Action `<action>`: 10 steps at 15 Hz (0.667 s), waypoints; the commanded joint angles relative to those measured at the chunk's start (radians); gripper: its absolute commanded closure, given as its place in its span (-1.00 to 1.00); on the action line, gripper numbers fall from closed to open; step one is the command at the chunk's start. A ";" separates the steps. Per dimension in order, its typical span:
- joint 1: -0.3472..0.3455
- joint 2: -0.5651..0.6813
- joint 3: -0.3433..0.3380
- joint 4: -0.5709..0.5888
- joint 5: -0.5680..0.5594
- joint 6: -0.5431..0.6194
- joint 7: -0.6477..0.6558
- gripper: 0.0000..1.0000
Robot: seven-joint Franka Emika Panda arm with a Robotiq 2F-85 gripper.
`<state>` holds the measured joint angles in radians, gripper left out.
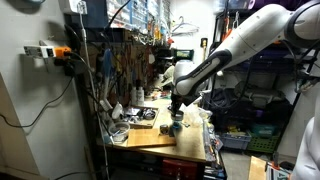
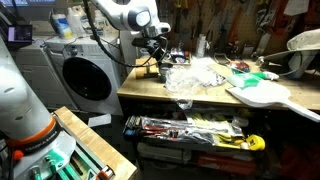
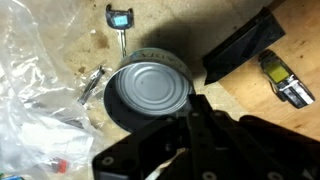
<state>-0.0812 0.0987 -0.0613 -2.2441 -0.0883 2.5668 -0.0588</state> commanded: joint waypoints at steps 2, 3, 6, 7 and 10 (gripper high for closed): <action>0.010 0.020 -0.005 0.016 -0.018 0.001 0.022 0.98; 0.010 0.021 -0.005 0.018 -0.014 0.001 0.020 0.98; 0.011 0.025 -0.005 0.022 -0.014 -0.005 0.020 0.98; 0.011 0.023 -0.005 0.021 -0.012 -0.007 0.022 0.98; 0.010 0.017 -0.007 0.018 -0.013 -0.012 0.028 0.98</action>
<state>-0.0775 0.1137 -0.0616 -2.2268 -0.0905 2.5668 -0.0582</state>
